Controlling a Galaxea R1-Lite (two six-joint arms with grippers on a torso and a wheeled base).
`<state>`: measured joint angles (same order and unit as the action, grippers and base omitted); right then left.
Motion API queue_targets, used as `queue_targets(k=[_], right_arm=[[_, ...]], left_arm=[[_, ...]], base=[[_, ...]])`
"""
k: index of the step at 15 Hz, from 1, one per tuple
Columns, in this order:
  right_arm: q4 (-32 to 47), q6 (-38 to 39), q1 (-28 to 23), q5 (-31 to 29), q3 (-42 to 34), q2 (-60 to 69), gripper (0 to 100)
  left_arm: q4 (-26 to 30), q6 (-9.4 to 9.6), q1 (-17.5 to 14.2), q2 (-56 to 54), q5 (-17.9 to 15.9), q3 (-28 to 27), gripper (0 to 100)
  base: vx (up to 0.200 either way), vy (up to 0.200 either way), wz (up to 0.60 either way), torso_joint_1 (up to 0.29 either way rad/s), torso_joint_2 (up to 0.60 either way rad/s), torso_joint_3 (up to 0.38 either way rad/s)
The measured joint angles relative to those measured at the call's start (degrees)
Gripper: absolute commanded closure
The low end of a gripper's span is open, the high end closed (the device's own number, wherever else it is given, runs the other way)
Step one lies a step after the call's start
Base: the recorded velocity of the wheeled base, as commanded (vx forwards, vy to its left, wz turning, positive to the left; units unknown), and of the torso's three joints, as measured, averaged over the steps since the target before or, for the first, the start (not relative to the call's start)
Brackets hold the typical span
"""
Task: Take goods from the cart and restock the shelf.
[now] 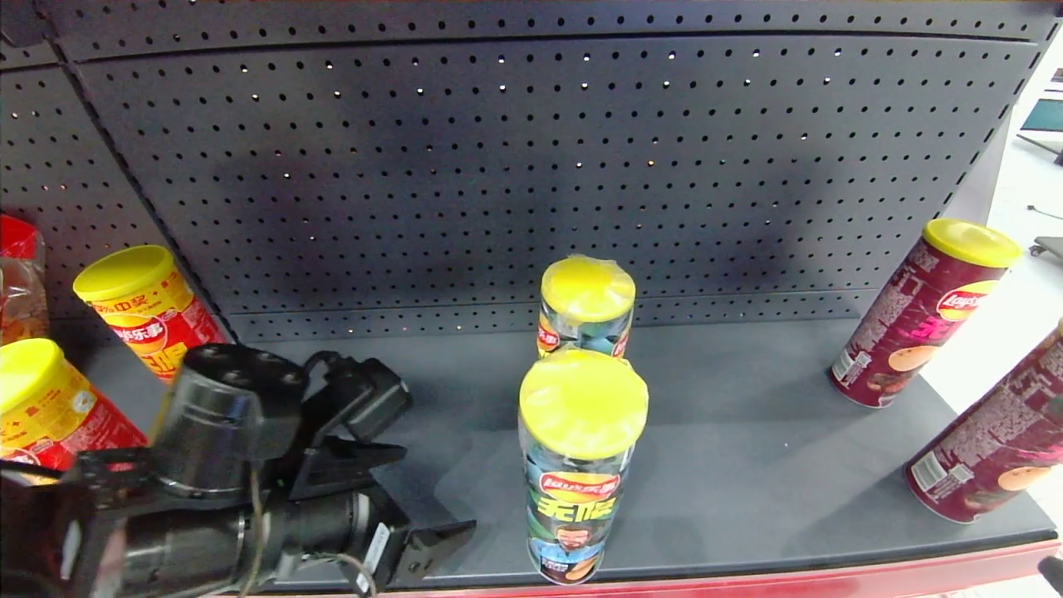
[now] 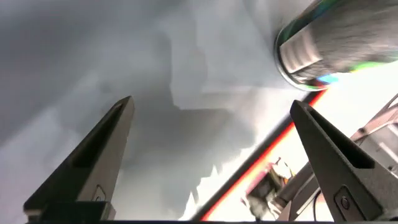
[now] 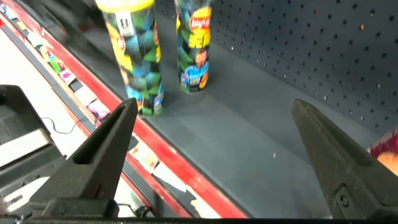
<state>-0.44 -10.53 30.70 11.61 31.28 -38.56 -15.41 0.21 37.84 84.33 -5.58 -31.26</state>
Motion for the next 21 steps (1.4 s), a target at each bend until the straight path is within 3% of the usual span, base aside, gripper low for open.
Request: queue_targets(k=[3,7,9,12,14,16,18,19,21], right_arm=[[7.77,0.00,-1.16,-1.67,-1.41,6.70,0],[18.29,3.47,-7.06,-10.37,1.68,14.81,0],[19.15,7.75,-11.70,-14.64,2.10,16.57,0],[28.73,11.07,-19.46,-16.31,1.73,18.09,0],[31.00,11.33,-23.39,-16.38,-0.48,19.98,0],[31.00,11.13,-25.58,-15.63,-4.46,23.82,0],[30.40,10.24,-25.95,-13.76,-8.96,28.61,0],[27.50,9.85,-25.97,-13.24,-11.19,30.24,0],[19.26,9.47,-25.95,-12.80,-17.12,31.84,0]], left_arm=[[9.42,-0.34,-1.11,-15.98,2.72,1.50,0],[31.83,-0.59,-4.38,-37.95,7.47,-0.02,0],[40.80,-0.59,-11.33,-45.64,8.70,-1.95,0],[49.37,-0.63,-28.59,-51.98,9.37,-4.35,0],[58.19,-0.54,-38.08,-56.89,9.48,-5.16,0],[65.16,-0.30,-43.13,-64.13,8.37,-5.29,0],[67.52,-0.30,-45.17,-71.63,4.79,-4.11,0],[65.66,-0.91,-45.80,-74.42,2.26,-3.30,0],[55.92,-1.49,-46.41,-77.20,-1.50,0.63,0]], base=[[0.000,0.000,0.00,0.000,0.00,0.000],[0.000,0.000,0.00,0.000,0.00,0.000],[0.000,0.000,0.00,0.000,0.00,0.000],[0.000,0.000,0.00,0.000,0.00,0.000],[0.000,0.000,0.00,0.000,0.00,0.000],[0.000,0.000,0.00,0.000,0.00,0.000],[0.000,0.000,0.00,0.000,0.00,0.000],[0.000,0.000,0.00,0.000,0.00,0.000],[0.000,0.000,0.00,0.000,0.00,0.000]])
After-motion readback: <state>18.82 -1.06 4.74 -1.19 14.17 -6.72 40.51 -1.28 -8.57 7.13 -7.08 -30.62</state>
